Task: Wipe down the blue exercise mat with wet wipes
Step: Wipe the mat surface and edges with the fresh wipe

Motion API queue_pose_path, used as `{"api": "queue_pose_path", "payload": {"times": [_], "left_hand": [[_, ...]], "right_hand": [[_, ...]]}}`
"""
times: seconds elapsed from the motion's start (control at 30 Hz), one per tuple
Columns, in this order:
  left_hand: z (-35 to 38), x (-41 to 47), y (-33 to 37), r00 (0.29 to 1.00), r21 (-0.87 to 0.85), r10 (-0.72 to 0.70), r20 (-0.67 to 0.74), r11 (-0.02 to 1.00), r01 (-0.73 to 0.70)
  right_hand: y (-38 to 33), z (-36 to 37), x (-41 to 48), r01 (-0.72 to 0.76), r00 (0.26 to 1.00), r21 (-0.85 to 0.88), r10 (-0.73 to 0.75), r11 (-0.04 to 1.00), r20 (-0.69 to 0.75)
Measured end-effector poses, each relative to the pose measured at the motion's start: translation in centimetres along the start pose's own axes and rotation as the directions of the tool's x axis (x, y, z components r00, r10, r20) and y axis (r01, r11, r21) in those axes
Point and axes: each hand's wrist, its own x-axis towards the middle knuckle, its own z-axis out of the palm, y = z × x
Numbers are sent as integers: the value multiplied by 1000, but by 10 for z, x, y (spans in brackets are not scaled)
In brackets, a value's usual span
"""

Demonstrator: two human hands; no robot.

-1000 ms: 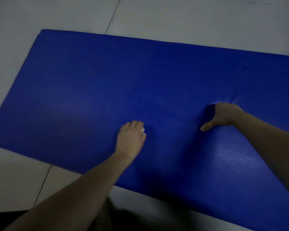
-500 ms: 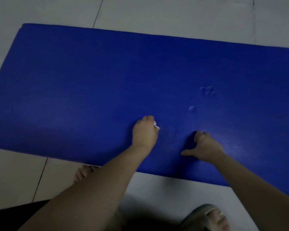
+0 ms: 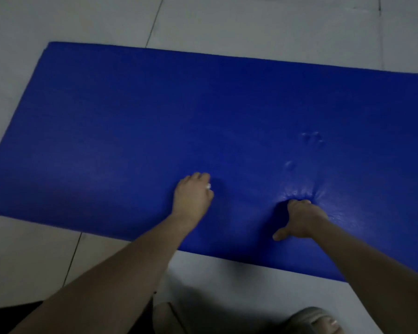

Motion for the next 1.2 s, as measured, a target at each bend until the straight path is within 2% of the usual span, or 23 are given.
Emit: {"api": "queue_pose_path", "payload": {"times": [0.13, 0.2, 0.3, 0.43, 0.53, 0.63, 0.67, 0.77, 0.9, 1.0, 1.1, 1.2], "left_hand": [[-16, 0, -54, 969, -5, -231, -84, 973, 231], [-12, -4, -48, 954, -34, -281, -106, 960, 279], [-1, -13, -19, 955, -110, -278, -99, 957, 267], [19, -25, 36, 988, -133, -149, -33, 981, 143], [38, -32, 87, 998, -13, 62, 17, 998, -62], [58, -48, 130, 957, 3, 271, 105, 962, -273], [59, -53, 137, 940, -10, 309, 146, 950, -311], [51, -53, 127, 931, -6, 334, 150, 942, -337], [34, -41, 67, 974, 25, 210, 88, 977, -213], [15, -37, 4, 998, 96, 5, 60, 995, -11], [0, -38, -42, 979, 52, -201, -45, 978, 203], [3, -41, -40, 948, -19, -305, -94, 952, 305]], "right_hand": [[-4, -2, -3, -13, 1000, -2, 13, 1000, -6], [-4, -2, -5, -16, 1000, 12, 16, 1000, -12], [-4, -3, -7, -5, 1000, 21, 5, 1000, -28], [-3, -2, -7, 4, 999, 16, -3, 1000, -41], [-2, -3, -6, 1, 999, 19, 0, 1000, -50], [-3, -2, -5, -14, 998, 26, 16, 1000, -55], [-5, -1, -4, -18, 998, 20, 19, 1000, -54], [-8, -3, -5, -6, 999, -12, 5, 1000, -40], [-4, -5, -5, 25, 998, -16, -26, 1000, -50], [-2, -5, -7, 32, 998, -3, -32, 999, -62], [-2, -4, -10, 42, 997, -1, -42, 999, -62], [-1, -4, -10, 49, 996, 1, -49, 999, -74]]}}
